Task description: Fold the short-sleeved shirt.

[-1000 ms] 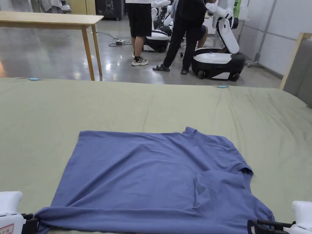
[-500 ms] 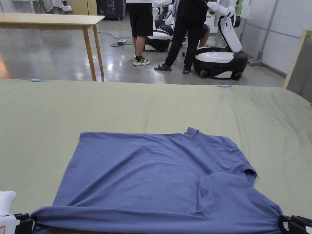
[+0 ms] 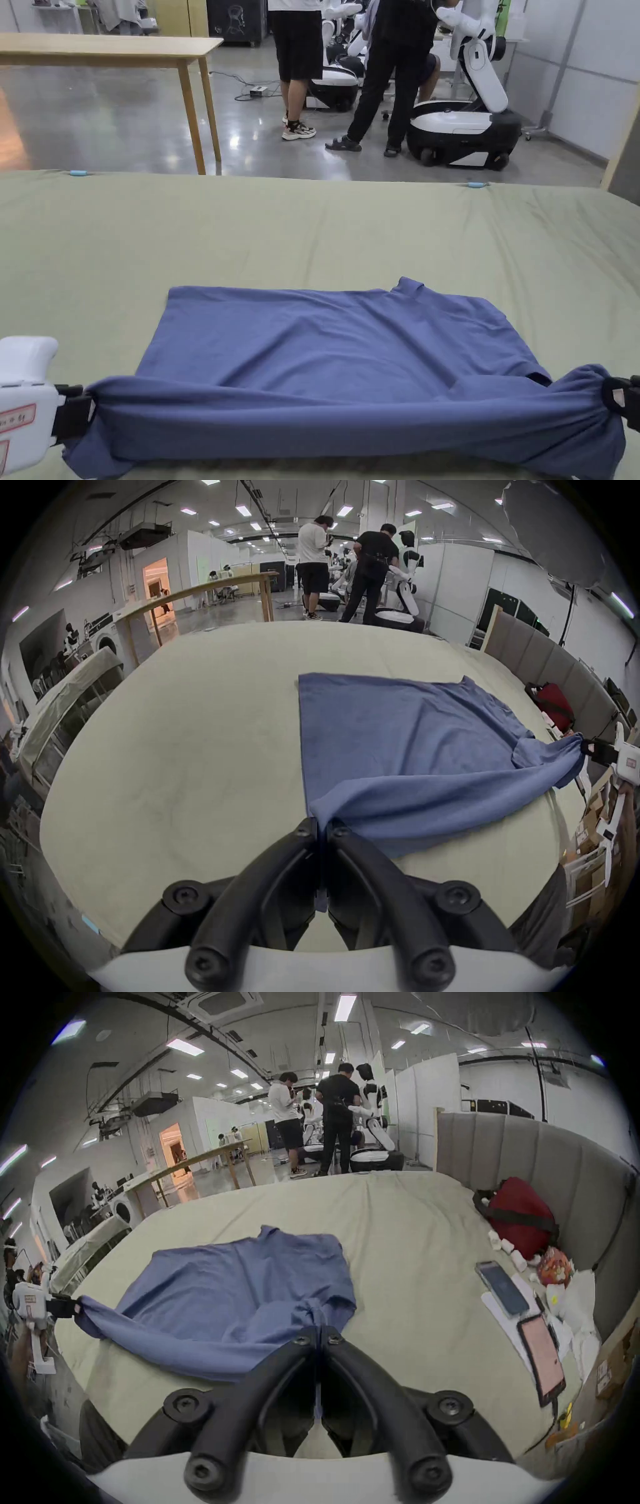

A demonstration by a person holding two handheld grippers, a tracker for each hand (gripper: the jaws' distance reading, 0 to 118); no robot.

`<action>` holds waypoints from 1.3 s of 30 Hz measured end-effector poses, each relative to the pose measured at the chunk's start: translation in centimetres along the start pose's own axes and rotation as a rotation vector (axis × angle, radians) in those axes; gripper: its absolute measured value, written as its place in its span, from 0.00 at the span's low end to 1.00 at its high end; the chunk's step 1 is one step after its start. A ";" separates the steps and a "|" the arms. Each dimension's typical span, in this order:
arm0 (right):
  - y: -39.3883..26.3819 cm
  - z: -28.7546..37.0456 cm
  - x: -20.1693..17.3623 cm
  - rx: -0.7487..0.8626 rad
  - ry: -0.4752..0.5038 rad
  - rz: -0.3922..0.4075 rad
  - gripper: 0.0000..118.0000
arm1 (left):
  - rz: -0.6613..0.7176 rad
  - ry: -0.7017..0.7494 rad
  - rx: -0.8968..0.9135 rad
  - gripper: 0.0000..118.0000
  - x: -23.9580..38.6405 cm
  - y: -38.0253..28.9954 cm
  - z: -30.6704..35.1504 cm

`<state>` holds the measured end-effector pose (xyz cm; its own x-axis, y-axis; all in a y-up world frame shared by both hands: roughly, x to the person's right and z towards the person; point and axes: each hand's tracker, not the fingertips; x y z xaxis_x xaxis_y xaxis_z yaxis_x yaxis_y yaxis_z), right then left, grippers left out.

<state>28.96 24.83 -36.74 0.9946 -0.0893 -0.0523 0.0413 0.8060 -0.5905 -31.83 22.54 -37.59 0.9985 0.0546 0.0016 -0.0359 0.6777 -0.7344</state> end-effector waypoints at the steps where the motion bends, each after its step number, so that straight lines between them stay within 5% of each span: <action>1: 0.9 -1.1 0.1 -0.004 0.000 0.001 0.02 | 0.008 -0.004 0.000 0.01 0.0 0.9 -0.7; 7: 4.1 -7.8 0.2 -0.081 -0.026 0.044 0.02 | 0.024 0.006 -0.028 0.01 -0.2 5.5 -6.2; 13: 3.5 -14.0 1.0 -0.212 -0.049 0.005 0.02 | 0.019 0.013 -0.092 0.01 0.5 7.0 -11.3; 15: 3.0 -15.0 1.6 -0.242 -0.049 -0.048 0.15 | 0.040 0.013 -0.108 0.05 0.3 7.0 -12.6; 16: 2.9 -15.1 1.9 -0.263 -0.041 -0.093 0.40 | 0.063 0.004 -0.113 0.17 0.2 6.8 -12.9; 17: 2.6 -14.8 2.0 -0.279 -0.037 -0.132 0.86 | 0.101 -0.001 -0.126 0.65 -0.1 6.7 -13.2; 18: 2.2 -14.4 2.2 -0.282 -0.018 -0.146 1.00 | 0.118 -0.004 -0.127 0.98 -0.3 6.4 -13.2; 22: 1.4 -10.2 1.7 -0.217 -0.053 -0.085 0.93 | 0.097 0.020 -0.111 0.88 0.0 5.3 -10.7; 23: 1.0 -8.9 1.5 -0.192 -0.064 -0.076 0.82 | 0.094 0.032 -0.098 0.77 0.2 4.8 -9.7; 24: 0.7 -7.8 1.1 -0.182 -0.061 -0.064 0.57 | 0.091 0.043 -0.064 0.59 0.1 4.3 -8.4; 25: 0.4 -7.3 1.1 -0.166 -0.055 -0.054 0.21 | 0.090 0.048 -0.046 0.31 0.3 3.8 -7.3; 26: -0.1 -6.5 0.9 -0.145 -0.056 -0.052 0.00 | 0.077 0.059 -0.033 0.00 0.6 3.2 -6.5; 33: -2.7 -4.8 0.0 -0.159 -0.035 -0.004 0.00 | 0.065 0.028 -0.091 0.01 0.8 0.6 -6.4; 34: -2.8 -4.7 0.0 -0.160 -0.029 -0.007 0.00 | 0.069 0.033 -0.089 0.19 0.9 0.5 -6.6; 35: -2.9 -4.5 -0.1 -0.159 -0.024 -0.012 0.00 | 0.078 0.058 -0.108 0.78 0.8 0.4 -7.2; 36: -3.0 -4.4 -0.2 -0.158 -0.019 -0.013 0.00 | 0.080 0.069 -0.150 0.99 0.7 0.1 -7.7; 39: -3.2 -4.5 -0.2 -0.165 -0.006 -0.008 0.00 | 0.087 0.064 -0.154 0.92 0.4 0.3 -8.9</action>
<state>28.25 19.66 -38.50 0.9949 -0.0917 -0.0423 0.0339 0.6984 -0.7149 -31.08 16.22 -43.83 0.9926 0.0585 -0.1060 -0.1206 0.5517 -0.8253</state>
